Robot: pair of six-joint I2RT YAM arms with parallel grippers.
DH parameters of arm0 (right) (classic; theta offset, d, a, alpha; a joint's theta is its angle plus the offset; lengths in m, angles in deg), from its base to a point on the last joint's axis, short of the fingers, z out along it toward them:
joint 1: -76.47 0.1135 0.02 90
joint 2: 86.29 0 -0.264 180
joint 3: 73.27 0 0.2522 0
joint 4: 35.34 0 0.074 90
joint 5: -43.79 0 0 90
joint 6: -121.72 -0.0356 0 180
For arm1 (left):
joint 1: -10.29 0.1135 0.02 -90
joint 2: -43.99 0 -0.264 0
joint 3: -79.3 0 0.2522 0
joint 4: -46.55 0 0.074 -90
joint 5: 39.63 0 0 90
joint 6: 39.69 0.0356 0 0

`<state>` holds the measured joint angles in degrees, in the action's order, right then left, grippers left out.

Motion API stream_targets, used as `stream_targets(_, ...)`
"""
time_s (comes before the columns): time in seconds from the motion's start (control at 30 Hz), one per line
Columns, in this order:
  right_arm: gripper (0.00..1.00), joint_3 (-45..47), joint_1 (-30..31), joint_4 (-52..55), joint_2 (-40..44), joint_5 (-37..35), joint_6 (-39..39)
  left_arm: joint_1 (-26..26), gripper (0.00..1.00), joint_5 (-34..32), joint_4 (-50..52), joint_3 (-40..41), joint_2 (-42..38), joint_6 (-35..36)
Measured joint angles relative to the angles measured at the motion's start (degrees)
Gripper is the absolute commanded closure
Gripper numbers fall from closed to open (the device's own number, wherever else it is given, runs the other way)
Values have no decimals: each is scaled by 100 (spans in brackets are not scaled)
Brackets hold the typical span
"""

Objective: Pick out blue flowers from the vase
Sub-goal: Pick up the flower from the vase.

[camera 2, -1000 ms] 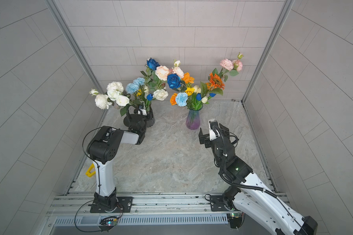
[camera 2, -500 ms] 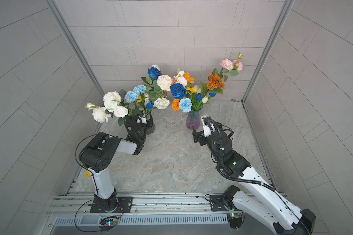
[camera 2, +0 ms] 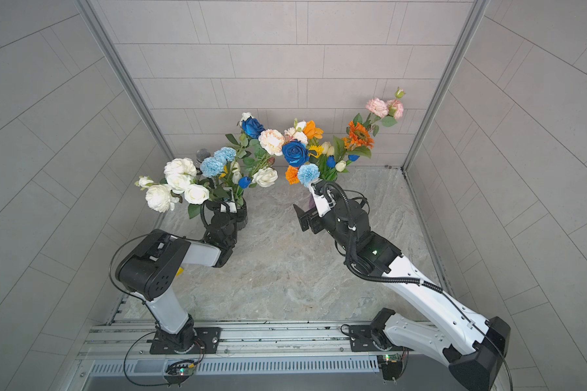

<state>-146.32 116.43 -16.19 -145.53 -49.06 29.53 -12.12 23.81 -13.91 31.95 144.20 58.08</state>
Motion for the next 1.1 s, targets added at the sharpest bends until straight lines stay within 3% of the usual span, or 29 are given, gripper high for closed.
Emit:
stream_targets(0.3,1,-439,177,-146,-719,774,-223,-28,27,-481,-142,221,-105,-96)
stream_targets(0.9,0,-452,219,-264,-892,1064,-321,-22,27,-1217,-247,243,-35,-581)
stream_targets(1.1,8,-669,337,-507,-1272,1338,-490,-22,27,-1193,-321,291,-35,-577)
